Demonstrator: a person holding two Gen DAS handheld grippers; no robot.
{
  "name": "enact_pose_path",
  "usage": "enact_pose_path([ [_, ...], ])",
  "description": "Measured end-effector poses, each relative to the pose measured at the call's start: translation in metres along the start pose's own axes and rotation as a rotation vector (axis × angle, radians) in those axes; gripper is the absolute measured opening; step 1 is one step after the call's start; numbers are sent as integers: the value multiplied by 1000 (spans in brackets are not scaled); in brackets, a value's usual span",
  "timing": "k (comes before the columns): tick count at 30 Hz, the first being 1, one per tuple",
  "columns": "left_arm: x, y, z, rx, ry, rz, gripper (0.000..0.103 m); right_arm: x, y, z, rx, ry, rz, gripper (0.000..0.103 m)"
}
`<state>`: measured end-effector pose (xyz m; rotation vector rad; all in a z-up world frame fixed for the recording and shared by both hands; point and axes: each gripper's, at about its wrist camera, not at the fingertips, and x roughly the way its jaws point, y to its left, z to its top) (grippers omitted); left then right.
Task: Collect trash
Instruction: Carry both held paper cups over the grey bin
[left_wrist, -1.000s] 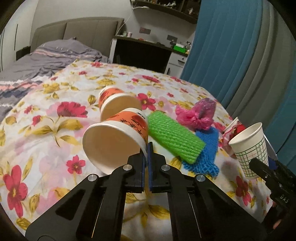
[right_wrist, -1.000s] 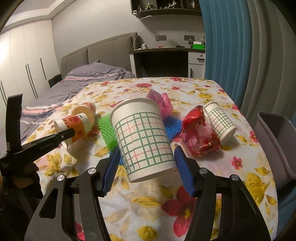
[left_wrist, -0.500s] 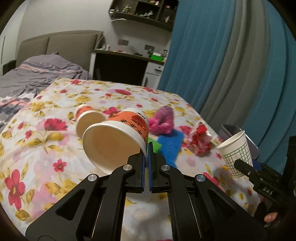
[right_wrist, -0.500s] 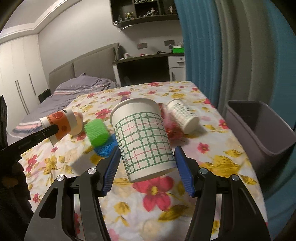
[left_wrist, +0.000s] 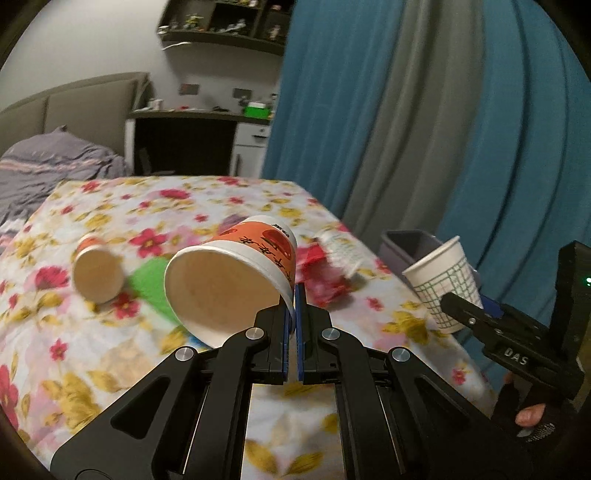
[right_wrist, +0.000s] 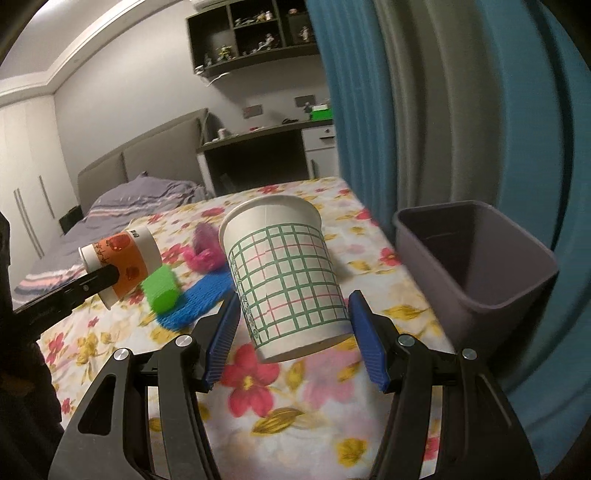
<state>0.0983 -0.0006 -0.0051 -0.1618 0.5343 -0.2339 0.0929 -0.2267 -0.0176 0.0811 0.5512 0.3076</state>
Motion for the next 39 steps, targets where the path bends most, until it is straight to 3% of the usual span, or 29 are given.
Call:
enact_pose_path([
  [8,34,-69,25,105,5,-132,2,-15,-57,22,58,-63,-127,59],
  [17,103,-153,51,166,54,-292,2,-10,-125,35,140,-85,-276,59],
  [25,164,-197,57,224,102,-312,2,9,-157,35,183,-62,-340,59],
  [39,225,-220,51,206,190,-350,2,27,-187,26,232,-13,-364,59],
])
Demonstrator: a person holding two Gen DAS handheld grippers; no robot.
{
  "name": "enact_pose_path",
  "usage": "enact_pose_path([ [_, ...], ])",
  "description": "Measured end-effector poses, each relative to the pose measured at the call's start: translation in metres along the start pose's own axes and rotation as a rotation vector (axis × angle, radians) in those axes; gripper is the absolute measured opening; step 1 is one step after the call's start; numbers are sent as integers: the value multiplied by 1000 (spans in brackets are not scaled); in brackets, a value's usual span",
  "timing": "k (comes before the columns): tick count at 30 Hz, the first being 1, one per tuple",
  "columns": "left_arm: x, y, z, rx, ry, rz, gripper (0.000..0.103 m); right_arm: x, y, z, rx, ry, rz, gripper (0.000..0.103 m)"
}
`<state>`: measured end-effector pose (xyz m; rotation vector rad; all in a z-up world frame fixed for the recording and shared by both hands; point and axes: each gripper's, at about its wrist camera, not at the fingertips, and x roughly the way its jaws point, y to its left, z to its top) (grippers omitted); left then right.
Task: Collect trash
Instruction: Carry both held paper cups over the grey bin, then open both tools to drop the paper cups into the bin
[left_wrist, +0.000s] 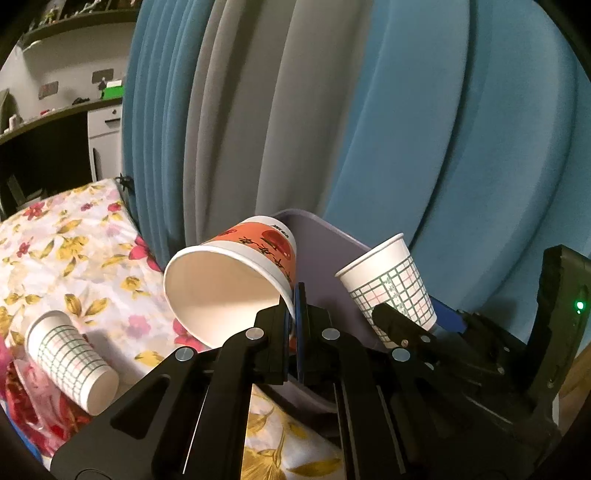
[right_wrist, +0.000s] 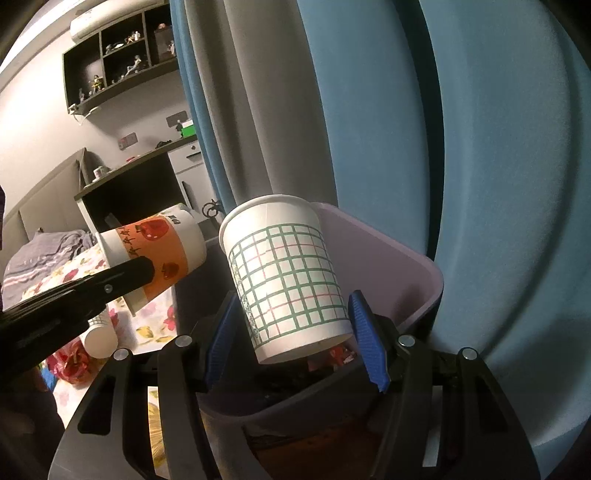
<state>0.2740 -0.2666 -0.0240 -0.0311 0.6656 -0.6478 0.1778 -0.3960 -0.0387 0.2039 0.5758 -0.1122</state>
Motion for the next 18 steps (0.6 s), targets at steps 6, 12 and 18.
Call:
enact_pose_path([
  [6,17,0,3,-21,26,-19,2,6,-4,0,5,22,-8,59],
  [12,31,4,2,-50,53,-28,2,10,-2,-2,-2,42,-6,59],
  [18,43,9,3,-86,79,-49,2,15,0,0,-16,54,-11,57],
])
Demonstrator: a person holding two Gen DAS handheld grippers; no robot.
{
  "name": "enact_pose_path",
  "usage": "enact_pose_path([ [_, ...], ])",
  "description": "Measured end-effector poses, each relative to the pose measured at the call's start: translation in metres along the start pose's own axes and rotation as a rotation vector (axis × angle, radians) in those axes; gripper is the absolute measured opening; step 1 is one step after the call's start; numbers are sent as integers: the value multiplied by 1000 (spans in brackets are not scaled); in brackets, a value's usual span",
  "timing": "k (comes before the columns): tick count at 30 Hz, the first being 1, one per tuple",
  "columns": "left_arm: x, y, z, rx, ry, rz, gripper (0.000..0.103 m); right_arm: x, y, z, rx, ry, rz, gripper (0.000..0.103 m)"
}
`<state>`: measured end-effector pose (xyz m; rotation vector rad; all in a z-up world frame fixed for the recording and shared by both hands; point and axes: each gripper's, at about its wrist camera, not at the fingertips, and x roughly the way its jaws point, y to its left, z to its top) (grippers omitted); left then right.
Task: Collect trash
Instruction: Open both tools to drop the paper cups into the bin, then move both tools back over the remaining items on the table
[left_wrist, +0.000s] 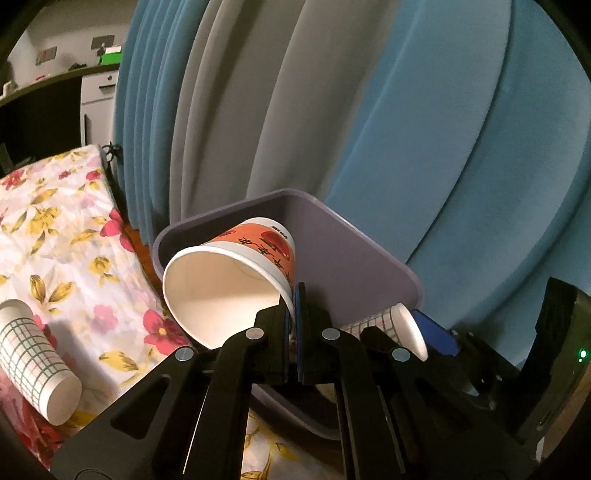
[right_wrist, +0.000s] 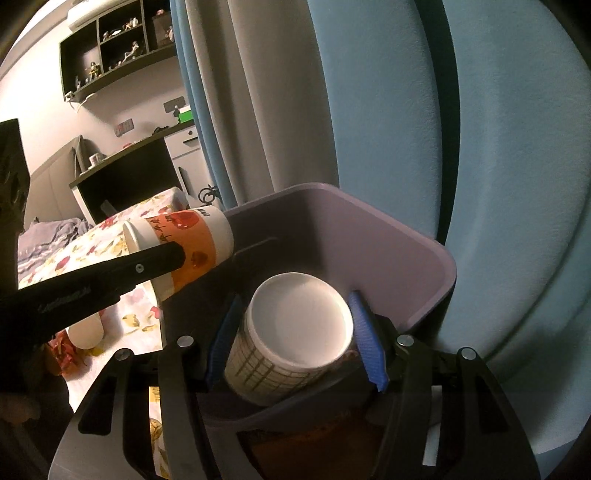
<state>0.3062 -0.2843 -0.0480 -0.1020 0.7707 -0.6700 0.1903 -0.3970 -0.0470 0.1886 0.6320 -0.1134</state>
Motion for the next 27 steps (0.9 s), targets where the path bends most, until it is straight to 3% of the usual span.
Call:
enact_pose_path([
  [5,2,2,2,-14,4,-9,3,-1,0,-3,3,9,-2,56],
  [6,2,2,3,-15,4,-5,11,0,0,-3,5,8,-2,56],
  [8,1,6,5,-19,-1,16,45,-1,0,-3,10,7,-5,56],
  [10,-10,13,4,-44,-58,52,77,-3,0,-2,16,2,-4,56],
  [12,-19,20,5,-67,-95,79,88,-6,-2,-1,22,-6,-11,57],
  [16,-42,29,1,-89,-137,156,97,-20,-6,0,48,-40,-23,71],
  [21,-76,33,-13,-61,-176,253,97,-42,2,-1,37,-102,-49,86],
  [27,-127,43,-36,-64,-216,333,97,-64,19,-5,32,-140,-43,91],
])
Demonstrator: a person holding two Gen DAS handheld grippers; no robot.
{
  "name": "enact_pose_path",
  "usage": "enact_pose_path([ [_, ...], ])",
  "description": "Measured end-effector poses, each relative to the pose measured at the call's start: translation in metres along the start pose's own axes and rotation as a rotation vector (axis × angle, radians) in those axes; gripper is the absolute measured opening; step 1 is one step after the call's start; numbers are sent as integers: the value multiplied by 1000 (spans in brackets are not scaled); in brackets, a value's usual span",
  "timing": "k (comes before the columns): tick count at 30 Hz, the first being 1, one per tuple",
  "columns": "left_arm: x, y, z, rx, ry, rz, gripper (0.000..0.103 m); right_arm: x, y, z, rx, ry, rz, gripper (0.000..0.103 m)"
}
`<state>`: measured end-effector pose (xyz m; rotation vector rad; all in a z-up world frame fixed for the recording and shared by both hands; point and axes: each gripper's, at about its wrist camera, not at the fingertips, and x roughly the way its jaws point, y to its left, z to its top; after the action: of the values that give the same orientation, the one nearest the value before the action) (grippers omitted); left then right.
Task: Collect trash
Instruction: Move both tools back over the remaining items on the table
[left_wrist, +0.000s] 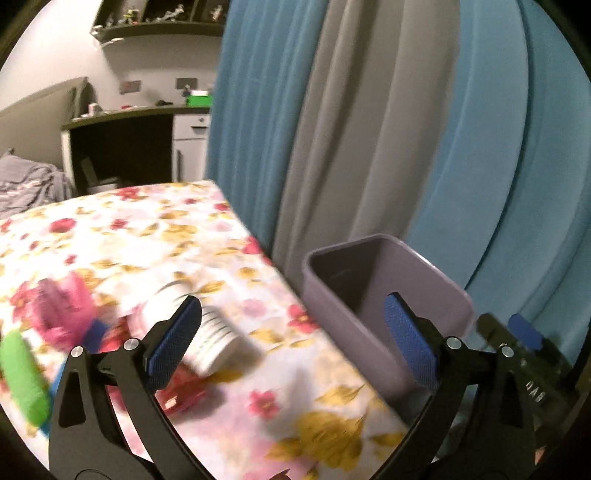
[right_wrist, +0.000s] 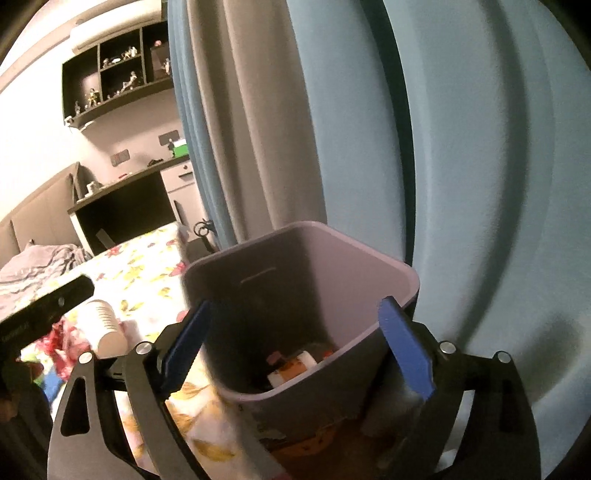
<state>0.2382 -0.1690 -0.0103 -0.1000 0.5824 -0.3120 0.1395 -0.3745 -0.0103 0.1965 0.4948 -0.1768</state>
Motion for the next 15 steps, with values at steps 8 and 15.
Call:
enact_pose_path([
  [8,-59,49,-22,1,-30,137,97,-28,39,-10,-44,-63,47,97],
  [15,-104,106,-47,-51,-63,264,97,-35,95,-27,-135,-41,155,97],
])
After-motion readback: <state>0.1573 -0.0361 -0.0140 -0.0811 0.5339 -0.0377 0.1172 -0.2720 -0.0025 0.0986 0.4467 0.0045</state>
